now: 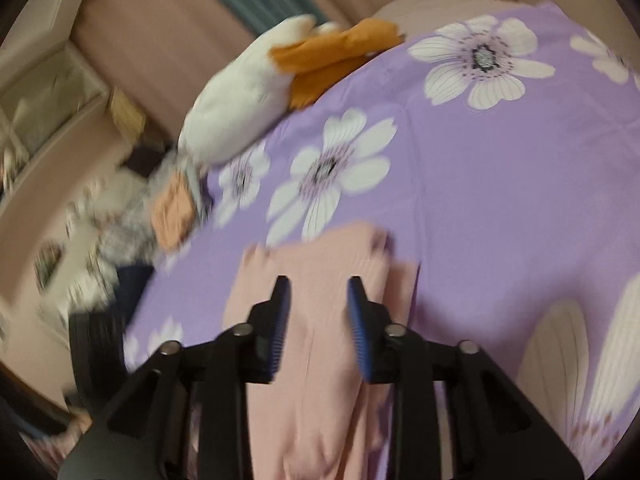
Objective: Fold small clothes
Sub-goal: 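Move both tools to the shirt end and grasp it with both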
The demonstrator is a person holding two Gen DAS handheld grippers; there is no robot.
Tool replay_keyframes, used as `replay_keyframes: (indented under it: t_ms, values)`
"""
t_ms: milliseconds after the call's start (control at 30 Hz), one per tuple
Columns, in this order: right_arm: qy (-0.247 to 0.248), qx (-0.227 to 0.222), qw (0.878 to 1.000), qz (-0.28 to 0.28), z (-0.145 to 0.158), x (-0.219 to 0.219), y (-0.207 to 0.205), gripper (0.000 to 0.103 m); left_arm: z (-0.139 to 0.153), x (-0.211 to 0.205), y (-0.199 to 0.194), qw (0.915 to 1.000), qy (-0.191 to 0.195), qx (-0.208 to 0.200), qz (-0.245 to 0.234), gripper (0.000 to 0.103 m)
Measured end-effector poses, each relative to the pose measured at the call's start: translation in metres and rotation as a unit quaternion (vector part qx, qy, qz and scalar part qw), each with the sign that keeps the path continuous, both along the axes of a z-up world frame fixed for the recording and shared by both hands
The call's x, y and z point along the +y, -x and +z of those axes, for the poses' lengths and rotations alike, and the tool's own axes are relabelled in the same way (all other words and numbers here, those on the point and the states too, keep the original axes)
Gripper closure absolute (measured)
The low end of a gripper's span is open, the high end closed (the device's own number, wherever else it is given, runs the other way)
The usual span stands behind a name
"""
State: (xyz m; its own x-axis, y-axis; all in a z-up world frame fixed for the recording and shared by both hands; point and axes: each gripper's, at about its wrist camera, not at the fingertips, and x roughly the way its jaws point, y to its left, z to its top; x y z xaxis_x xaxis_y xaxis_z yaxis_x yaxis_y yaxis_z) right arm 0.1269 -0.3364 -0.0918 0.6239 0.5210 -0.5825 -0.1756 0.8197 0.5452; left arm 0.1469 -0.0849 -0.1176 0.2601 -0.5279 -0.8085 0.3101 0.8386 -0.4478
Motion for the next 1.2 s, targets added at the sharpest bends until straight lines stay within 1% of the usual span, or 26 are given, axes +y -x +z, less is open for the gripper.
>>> replay_keyframes:
  t_ms: [33, 133, 167, 233, 267, 300, 333, 400, 467, 500, 633, 700, 767, 833, 867, 900, 1000, 1067, 1100, 1133, 1167, 1200]
  values:
    - [0.005, 0.000, 1.000, 0.011, -0.002, 0.006, 0.010, 0.079, 0.000, 0.000, 0.001, 1.0000, -0.002, -0.002, 0.001, 0.064]
    - [0.036, 0.003, 0.999, 0.034, -0.010, 0.018, 0.033, 0.080, 0.000, -0.002, 0.005, 0.9998, -0.014, -0.017, -0.001, 0.064]
    - [0.056, 0.006, 0.998, 0.041, -0.014, 0.022, 0.040, 0.080, -0.001, -0.003, 0.006, 0.9996, -0.020, -0.022, -0.003, 0.064]
    - [0.108, 0.032, 0.993, 0.039, -0.028, 0.027, 0.041, 0.081, -0.003, -0.005, 0.007, 0.9992, -0.029, -0.027, -0.007, 0.064]
    - [0.128, 0.043, 0.990, 0.037, -0.034, 0.029, 0.039, 0.083, -0.003, -0.006, 0.008, 0.9990, -0.032, -0.029, -0.008, 0.064]
    - [0.146, 0.052, 0.987, 0.038, -0.039, 0.030, 0.040, 0.085, -0.004, -0.006, 0.009, 0.9989, -0.034, -0.032, -0.009, 0.064]
    - [0.149, 0.054, 0.987, 0.038, -0.041, 0.029, 0.041, 0.085, -0.003, -0.006, 0.011, 0.9987, -0.037, -0.033, -0.009, 0.064]
    - [0.148, 0.052, 0.987, 0.031, -0.037, 0.026, 0.045, 0.085, -0.001, -0.005, 0.015, 0.9985, -0.041, -0.035, -0.007, 0.064]
    - [0.144, 0.047, 0.988, 0.029, -0.030, 0.026, 0.050, 0.081, 0.001, -0.002, 0.023, 0.9986, -0.040, -0.034, -0.005, 0.064]
    - [0.142, 0.042, 0.989, 0.032, -0.027, 0.027, 0.054, 0.080, 0.002, 0.001, 0.029, 0.9986, -0.039, -0.036, -0.005, 0.064]
    - [0.123, 0.018, 0.991, 0.054, -0.016, 0.033, 0.075, 0.079, 0.002, 0.012, 0.053, 0.9990, -0.023, -0.037, -0.007, 0.064]
    - [0.120, 0.025, 0.991, 0.063, -0.020, 0.036, 0.080, 0.080, -0.004, 0.014, 0.064, 0.9992, -0.024, -0.029, -0.012, 0.064]
    - [0.137, 0.043, 0.988, 0.063, -0.032, 0.044, 0.080, 0.080, -0.014, 0.014, 0.070, 0.9991, -0.031, -0.024, -0.012, 0.064]
    - [0.159, 0.062, 0.984, 0.060, -0.045, 0.048, 0.081, 0.078, -0.016, 0.014, 0.074, 0.9990, -0.029, -0.032, -0.009, 0.064]
    - [0.160, 0.063, 0.983, 0.059, -0.047, 0.047, 0.082, 0.078, -0.015, 0.015, 0.075, 0.9991, -0.027, -0.031, -0.008, 0.064]
    - [0.156, 0.062, 0.984, 0.056, -0.047, 0.046, 0.083, 0.079, -0.014, 0.016, 0.075, 0.9993, -0.023, -0.028, -0.006, 0.064]
    - [0.121, 0.064, 0.989, 0.052, -0.038, 0.037, 0.085, 0.077, -0.010, 0.024, 0.077, 0.9998, -0.003, -0.020, 0.005, 0.064]
    - [0.091, 0.067, 0.992, 0.048, -0.035, 0.028, 0.087, 0.070, -0.009, 0.034, 0.077, 0.9997, 0.016, -0.010, 0.015, 0.064]
    - [0.070, 0.067, 0.994, 0.042, -0.034, 0.021, 0.087, 0.062, -0.009, 0.039, 0.076, 0.9995, 0.023, -0.007, 0.022, 0.063]
    - [0.056, 0.067, 0.996, 0.035, -0.033, 0.016, 0.087, 0.054, -0.009, 0.043, 0.075, 0.9992, 0.027, -0.003, 0.030, 0.053]
    - [0.042, 0.068, 0.996, 0.027, -0.033, 0.012, 0.086, 0.052, -0.010, 0.049, 0.072, 0.9986, 0.034, 0.001, 0.040, 0.046]
    - [0.025, 0.069, 0.997, 0.018, -0.034, 0.006, 0.085, 0.049, -0.010, 0.053, 0.070, 0.9978, 0.041, 0.004, 0.051, 0.037]
